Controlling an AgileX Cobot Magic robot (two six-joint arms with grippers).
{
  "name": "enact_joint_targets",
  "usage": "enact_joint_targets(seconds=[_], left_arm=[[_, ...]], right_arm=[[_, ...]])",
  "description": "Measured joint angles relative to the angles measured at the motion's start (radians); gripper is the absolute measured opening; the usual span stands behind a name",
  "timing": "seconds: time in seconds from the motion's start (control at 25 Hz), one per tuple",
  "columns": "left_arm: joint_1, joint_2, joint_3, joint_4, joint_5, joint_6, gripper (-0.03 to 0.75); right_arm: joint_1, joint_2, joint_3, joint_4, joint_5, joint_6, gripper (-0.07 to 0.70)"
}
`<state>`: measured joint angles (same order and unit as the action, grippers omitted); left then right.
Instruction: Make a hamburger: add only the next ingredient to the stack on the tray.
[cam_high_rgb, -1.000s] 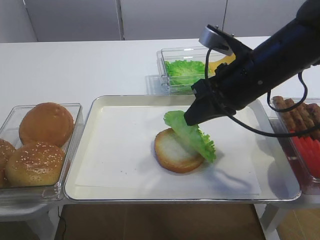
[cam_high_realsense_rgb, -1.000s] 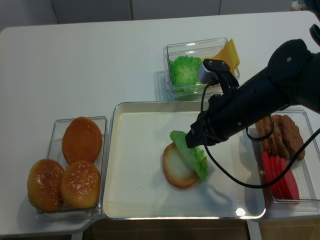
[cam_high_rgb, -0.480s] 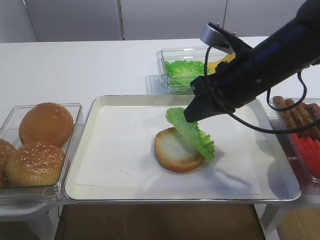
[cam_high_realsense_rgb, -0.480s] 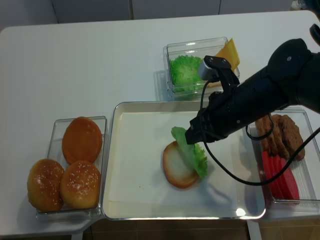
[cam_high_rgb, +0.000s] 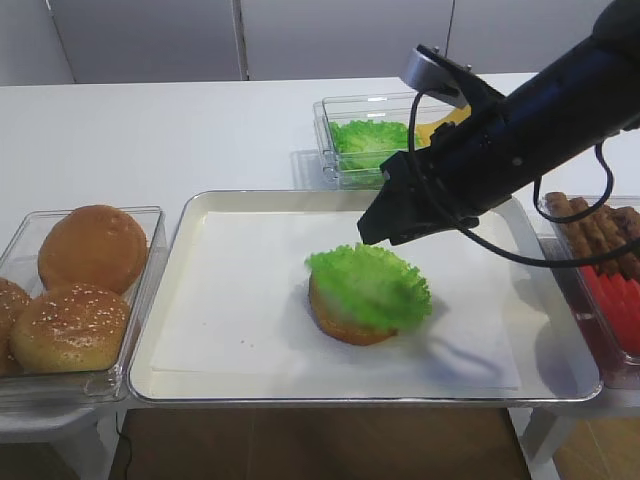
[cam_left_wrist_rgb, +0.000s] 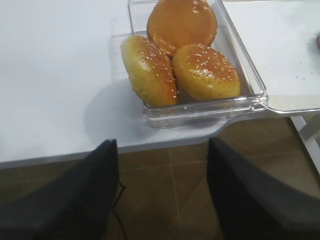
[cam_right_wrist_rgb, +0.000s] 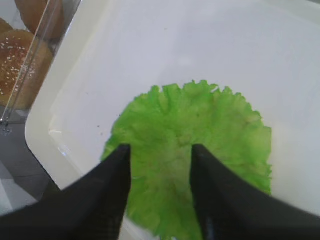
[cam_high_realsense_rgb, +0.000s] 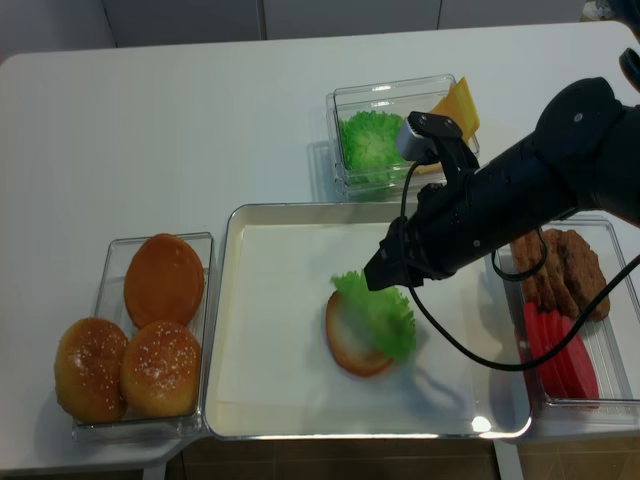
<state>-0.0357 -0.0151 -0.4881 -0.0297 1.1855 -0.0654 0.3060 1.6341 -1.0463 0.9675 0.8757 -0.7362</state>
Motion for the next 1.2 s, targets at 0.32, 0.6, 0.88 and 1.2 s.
enact_joint_targets(seconds=[0.32,0.6,0.88,1.2], left_arm=[[0.000,0.000,0.000,0.000,0.000,0.000,0.422],[0.000,0.000,0.000,0.000,0.000,0.000,0.422],[0.000,0.000,0.000,0.000,0.000,0.000,0.422],[0.000,0.000,0.000,0.000,0.000,0.000,0.422]], right_arm=[[0.000,0.000,0.000,-0.021,0.024,0.011,0.519],[0.000,-0.015,-0.109,-0.350,0.075,0.328,0.425],[0.000,-0.149,-0.137,-0.701,0.134,0.568,0.408],[0.000,-0.325,-0.078,-0.875,0.211,0.736,0.407]])
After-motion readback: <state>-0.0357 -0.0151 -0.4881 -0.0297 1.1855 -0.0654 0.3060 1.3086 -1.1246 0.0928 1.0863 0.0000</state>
